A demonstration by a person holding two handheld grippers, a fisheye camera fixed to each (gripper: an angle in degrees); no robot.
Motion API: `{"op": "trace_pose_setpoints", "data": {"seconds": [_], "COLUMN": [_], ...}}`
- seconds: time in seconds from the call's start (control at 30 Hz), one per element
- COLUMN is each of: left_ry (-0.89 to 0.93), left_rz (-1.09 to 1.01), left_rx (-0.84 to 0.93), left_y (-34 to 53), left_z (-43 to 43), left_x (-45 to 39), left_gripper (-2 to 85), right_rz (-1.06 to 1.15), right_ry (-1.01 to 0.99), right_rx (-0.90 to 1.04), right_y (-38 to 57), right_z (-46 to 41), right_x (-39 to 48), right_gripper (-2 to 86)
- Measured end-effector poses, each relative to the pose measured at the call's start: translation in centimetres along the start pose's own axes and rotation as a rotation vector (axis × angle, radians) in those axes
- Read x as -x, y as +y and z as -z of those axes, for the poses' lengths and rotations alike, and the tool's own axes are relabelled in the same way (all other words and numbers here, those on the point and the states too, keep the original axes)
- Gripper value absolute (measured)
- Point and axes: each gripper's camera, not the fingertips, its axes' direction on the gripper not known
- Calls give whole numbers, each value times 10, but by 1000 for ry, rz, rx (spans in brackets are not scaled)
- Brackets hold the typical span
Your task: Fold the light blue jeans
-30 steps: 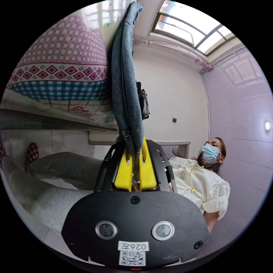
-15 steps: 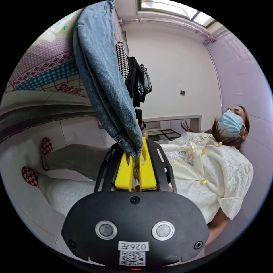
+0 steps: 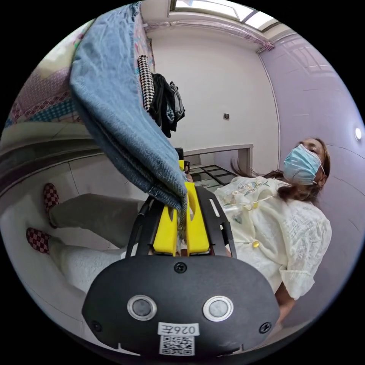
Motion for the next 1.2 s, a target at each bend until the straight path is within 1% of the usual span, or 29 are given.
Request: {"op": "trace_pose_setpoints", "data": {"seconds": [0.17, 0.3, 0.43, 0.57, 0.67, 0.8, 0.87, 0.93, 0.97, 1.0, 1.03, 1.07, 1.1, 1.13, 1.17, 1.2], "left_ry": [46, 57, 82, 104, 115, 97, 107, 145, 167, 212, 250, 266, 282, 250, 218, 134], "left_rz": [-84, -162, -211, -199, -171, -84, -25, 44, 52, 54, 24, 7, -21, -73, -105, -140], "left_rx": [9, 5, -39, -106, -171, -263, -304, -353, -374, -433, -495, -515, -526, -521, -513, -486], "left_y": [-22, -54, -101, -155, -204, -267, -289, -309, -311, -312, -309, -308, -304, -300, -298, -297], "left_z": [3, 6, 14, 18, 24, 38, 44, 50, 51, 52, 52, 51, 48, 42, 38, 25], "left_x": [-31, -55, -67, -65, -48, 7, 40, 82, 89, 97, 95, 92, 82, 64, 54, 35], "left_gripper": [4, 7, 8, 10, 16, 32, 52, 98, 103, 115, 108, 105, 68, 34, 19, 1], "right_rz": [95, 145, 169, 144, 133, 63, -9, -85, -127, -134, -129, -110, -100, -66, -16, 10], "right_ry": [-108, -160, -217, -238, -207, -157, -124, -114, -139, -159, -189, -192, -183, -155, -119, -96], "right_rx": [-87, -116, -125, -141, -151, -166, -159, -148, -162, -175, -188, -189, -190, -198, -199, -191], "right_y": [-18, -45, -96, -163, -219, -290, -332, -357, -367, -369, -372, -374, -374, -372, -369, -369], "right_z": [7, 9, 8, 6, 3, -11, -26, -39, -46, -48, -52, -54, -55, -55, -57, -60], "right_x": [29, 41, 44, 41, 32, -3, -38, -67, -79, -83, -83, -80, -77, -69, -57, -52], "right_gripper": [-6, -5, -4, -2, 3, 19, 46, 76, 91, 95, 104, 105, 106, 93, 78, 70]}}
